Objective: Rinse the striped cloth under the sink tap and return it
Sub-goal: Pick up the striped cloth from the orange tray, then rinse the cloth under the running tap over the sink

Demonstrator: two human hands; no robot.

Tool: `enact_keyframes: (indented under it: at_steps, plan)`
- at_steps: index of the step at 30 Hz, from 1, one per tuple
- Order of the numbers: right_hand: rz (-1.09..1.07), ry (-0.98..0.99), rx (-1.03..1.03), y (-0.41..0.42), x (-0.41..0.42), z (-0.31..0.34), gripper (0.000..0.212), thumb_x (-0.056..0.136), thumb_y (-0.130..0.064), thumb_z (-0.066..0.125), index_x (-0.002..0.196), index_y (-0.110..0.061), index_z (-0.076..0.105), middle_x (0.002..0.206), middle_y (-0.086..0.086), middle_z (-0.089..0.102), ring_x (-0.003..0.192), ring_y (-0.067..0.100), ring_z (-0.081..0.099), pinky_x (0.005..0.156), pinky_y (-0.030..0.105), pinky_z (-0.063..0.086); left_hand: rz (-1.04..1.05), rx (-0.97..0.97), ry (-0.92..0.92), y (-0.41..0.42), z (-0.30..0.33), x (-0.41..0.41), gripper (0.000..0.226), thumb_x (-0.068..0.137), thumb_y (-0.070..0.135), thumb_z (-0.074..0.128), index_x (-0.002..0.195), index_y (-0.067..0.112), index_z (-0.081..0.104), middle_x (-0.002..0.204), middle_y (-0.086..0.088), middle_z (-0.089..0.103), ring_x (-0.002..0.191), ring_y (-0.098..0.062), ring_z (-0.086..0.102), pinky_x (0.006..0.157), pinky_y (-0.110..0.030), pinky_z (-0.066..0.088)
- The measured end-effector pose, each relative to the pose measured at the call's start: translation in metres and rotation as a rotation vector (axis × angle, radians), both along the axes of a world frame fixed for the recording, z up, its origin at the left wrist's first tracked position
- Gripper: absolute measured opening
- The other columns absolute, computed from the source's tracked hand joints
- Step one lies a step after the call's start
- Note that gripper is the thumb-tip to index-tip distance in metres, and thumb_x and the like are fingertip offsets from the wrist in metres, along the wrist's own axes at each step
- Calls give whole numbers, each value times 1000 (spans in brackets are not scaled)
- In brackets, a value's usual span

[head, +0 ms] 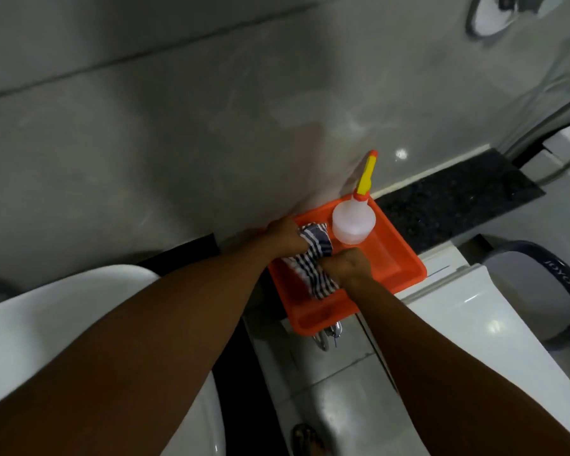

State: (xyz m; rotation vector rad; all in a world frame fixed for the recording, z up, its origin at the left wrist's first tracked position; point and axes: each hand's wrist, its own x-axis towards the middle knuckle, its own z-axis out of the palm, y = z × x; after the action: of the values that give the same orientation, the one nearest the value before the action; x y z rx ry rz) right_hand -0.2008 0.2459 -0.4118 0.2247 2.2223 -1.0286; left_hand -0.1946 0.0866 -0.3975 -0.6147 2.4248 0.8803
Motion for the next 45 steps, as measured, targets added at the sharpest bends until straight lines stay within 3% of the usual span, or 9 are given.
enact_keyframes:
  at_steps: [6,9,11,26,31,34,38,40,45]
  plan:
    - [-166,16,-407,0,7,99,18,72,-13,74,88,-4,73,83,14,77,76,32,73,72,40,61,391,488,244,-25,97,43,21,60,16,70,79,9,71,90,-15,74,84,-30,69,78,-37,57]
    - [-103,42,-612,-17,30,164,18,76,-2,70,93,2,69,74,15,74,64,32,67,57,33,56,486,627,352,-44,161,84,21,65,12,70,86,8,71,80,-8,75,85,-32,69,77,-38,58]
    - [-65,25,-705,-37,51,207,31,79,2,66,109,7,66,95,23,75,85,38,71,76,41,60,504,670,378,-60,205,120,25,67,11,71,92,11,72,88,-9,75,90,-30,71,85,-44,57]
    - [330,-288,-750,-246,211,377,22,87,0,64,108,0,65,93,16,76,80,27,74,71,38,64,867,324,677,-227,375,367,26,70,16,81,93,5,75,89,-14,81,80,-29,78,82,-47,63]
    - [145,-13,-691,-280,234,356,31,70,5,82,98,2,68,84,18,75,54,22,72,42,25,53,943,294,637,-244,341,389,23,82,16,77,101,4,73,87,-11,78,63,-16,76,52,-29,60]
    - [54,95,-699,-297,232,344,30,64,4,87,77,-6,62,87,19,73,65,27,75,59,36,62,975,119,625,-250,331,381,40,83,26,75,114,1,69,105,-13,75,89,-27,74,74,-37,61]
    - [53,211,-656,-309,219,334,30,67,-4,88,78,-10,61,98,19,74,88,32,75,81,48,62,800,-748,618,-234,330,364,44,83,41,69,114,12,57,115,-10,59,106,-29,56,86,-40,50]
    - [105,311,-618,-305,217,330,25,74,-12,85,90,-7,66,95,15,75,87,29,74,83,44,62,718,-643,681,-221,329,348,37,88,43,62,109,13,60,109,-8,64,96,-25,61,83,-41,57]
    - [515,1401,-303,-268,195,314,17,93,-19,56,106,-16,66,122,11,64,117,30,56,95,40,49,708,-398,544,-215,324,306,48,95,48,50,107,6,69,105,-16,73,97,-35,69,81,-41,57]
